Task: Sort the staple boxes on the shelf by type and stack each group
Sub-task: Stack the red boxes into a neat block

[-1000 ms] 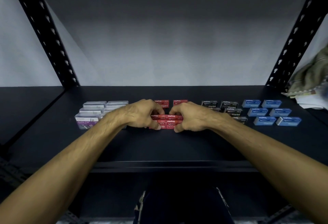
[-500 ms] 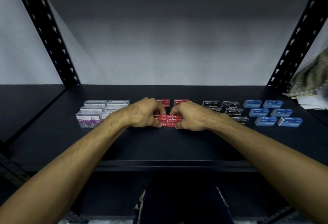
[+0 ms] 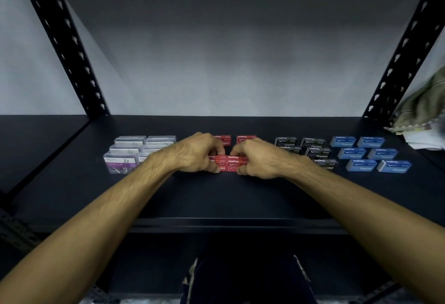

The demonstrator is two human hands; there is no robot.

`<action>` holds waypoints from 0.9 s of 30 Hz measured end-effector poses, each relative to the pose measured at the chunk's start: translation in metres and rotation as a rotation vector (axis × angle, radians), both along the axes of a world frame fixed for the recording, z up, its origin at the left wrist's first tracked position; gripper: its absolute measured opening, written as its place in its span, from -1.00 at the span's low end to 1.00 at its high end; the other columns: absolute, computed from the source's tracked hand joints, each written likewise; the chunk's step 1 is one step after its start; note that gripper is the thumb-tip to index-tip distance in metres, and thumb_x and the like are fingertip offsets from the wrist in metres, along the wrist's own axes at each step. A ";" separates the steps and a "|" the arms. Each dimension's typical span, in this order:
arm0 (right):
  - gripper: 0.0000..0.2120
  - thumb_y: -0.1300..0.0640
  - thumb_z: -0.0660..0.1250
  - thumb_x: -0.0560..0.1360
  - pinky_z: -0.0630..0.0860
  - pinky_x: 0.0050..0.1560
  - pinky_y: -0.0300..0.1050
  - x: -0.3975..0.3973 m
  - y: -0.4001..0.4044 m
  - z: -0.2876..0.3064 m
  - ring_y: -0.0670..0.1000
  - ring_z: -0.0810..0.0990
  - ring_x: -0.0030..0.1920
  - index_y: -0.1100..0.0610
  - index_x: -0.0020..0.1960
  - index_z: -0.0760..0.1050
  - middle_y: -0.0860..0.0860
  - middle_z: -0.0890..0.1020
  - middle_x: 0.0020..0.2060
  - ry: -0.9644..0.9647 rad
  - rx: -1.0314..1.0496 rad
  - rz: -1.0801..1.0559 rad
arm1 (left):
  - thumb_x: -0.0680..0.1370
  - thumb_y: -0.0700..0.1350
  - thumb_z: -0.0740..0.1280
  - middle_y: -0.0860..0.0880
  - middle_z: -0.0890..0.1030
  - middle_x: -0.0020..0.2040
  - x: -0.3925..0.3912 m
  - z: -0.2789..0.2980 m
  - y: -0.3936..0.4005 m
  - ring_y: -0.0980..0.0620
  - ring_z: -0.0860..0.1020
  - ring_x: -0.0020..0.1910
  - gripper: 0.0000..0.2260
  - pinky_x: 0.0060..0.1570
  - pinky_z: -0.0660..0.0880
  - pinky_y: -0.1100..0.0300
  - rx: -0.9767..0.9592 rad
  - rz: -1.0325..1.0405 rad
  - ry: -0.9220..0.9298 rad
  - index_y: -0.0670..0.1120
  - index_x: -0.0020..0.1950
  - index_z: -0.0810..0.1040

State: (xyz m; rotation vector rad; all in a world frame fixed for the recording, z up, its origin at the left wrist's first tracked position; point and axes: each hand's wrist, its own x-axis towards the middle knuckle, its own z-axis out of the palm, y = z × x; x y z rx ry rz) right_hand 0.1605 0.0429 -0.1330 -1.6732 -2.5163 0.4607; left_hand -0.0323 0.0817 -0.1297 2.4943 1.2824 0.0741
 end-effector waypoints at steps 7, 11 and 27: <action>-0.67 0.06 0.44 0.49 0.61 -0.01 -0.06 0.001 0.000 0.000 -0.06 0.61 -0.08 0.02 0.24 0.54 -0.05 0.63 0.00 0.010 -0.005 -0.005 | 0.43 0.01 0.52 0.12 0.60 -0.08 0.000 -0.001 0.001 0.15 0.56 -0.17 -0.71 -0.20 0.42 0.29 0.001 0.009 0.001 0.07 0.11 0.58; -0.67 0.06 0.44 0.50 0.60 -0.01 -0.09 0.002 0.001 -0.001 -0.05 0.61 -0.06 0.02 0.24 0.54 -0.05 0.62 0.02 0.015 -0.006 -0.008 | 0.44 0.01 0.52 0.12 0.59 -0.13 0.000 0.000 0.000 0.19 0.54 -0.25 -0.72 -0.27 0.39 0.32 0.000 0.014 -0.003 0.06 0.11 0.58; -0.58 -0.04 0.30 0.59 0.47 0.19 -0.09 0.026 0.019 0.024 0.03 0.53 0.25 0.09 0.39 0.45 0.05 0.53 0.30 0.145 0.199 -0.216 | 0.60 0.03 0.31 0.06 0.65 0.08 -0.003 0.036 0.029 0.12 0.61 -0.42 -0.78 -0.27 0.51 0.24 0.077 0.132 -0.245 0.00 0.19 0.60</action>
